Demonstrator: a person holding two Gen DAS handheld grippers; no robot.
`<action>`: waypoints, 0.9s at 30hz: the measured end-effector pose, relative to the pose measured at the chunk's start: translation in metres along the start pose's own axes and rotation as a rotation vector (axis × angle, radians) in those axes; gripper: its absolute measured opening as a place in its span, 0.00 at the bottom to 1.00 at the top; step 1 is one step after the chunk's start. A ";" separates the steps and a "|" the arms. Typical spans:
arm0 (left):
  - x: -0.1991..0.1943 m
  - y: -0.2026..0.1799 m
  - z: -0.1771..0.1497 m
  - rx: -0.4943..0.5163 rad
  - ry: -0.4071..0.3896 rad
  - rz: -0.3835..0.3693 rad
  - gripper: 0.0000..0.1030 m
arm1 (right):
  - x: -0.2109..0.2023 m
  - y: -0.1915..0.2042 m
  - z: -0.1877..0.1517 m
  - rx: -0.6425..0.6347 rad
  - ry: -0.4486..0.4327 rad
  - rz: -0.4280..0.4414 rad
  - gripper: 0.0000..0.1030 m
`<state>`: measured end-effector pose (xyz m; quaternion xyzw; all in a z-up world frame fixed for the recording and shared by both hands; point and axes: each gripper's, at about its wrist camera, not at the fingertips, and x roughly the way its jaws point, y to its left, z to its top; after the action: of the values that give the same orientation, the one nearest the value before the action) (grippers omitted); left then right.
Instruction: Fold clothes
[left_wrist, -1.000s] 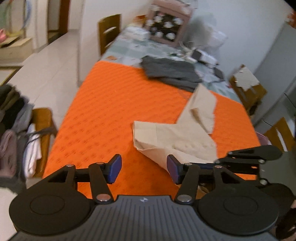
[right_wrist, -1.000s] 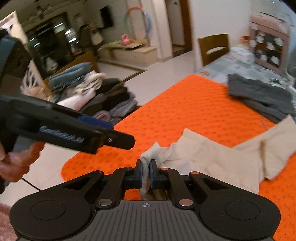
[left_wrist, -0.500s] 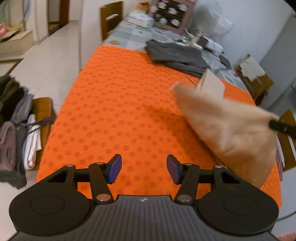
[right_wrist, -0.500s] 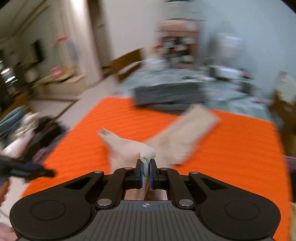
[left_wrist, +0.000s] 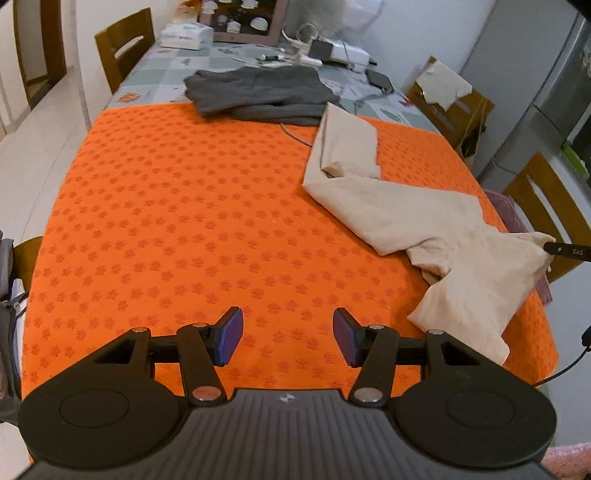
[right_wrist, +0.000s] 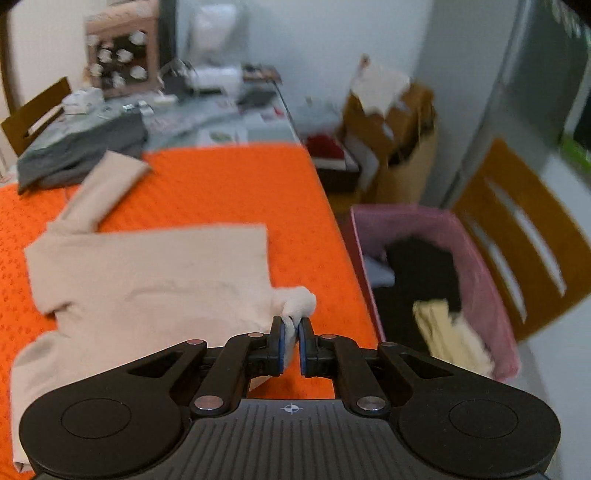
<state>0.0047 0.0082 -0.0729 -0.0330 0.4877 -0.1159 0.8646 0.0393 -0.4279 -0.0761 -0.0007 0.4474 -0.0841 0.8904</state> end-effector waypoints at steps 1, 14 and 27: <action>0.002 -0.005 0.000 0.006 0.005 0.002 0.58 | 0.003 -0.004 -0.001 0.005 0.013 0.009 0.12; 0.016 -0.074 -0.030 -0.038 0.019 0.091 0.58 | -0.036 0.031 -0.001 -0.377 -0.032 0.370 0.47; -0.016 -0.095 -0.063 -0.243 -0.056 0.249 0.61 | -0.058 0.142 -0.040 -0.813 -0.026 0.787 0.65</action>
<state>-0.0725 -0.0763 -0.0758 -0.0798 0.4742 0.0527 0.8752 -0.0052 -0.2761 -0.0648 -0.1778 0.3992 0.4335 0.7881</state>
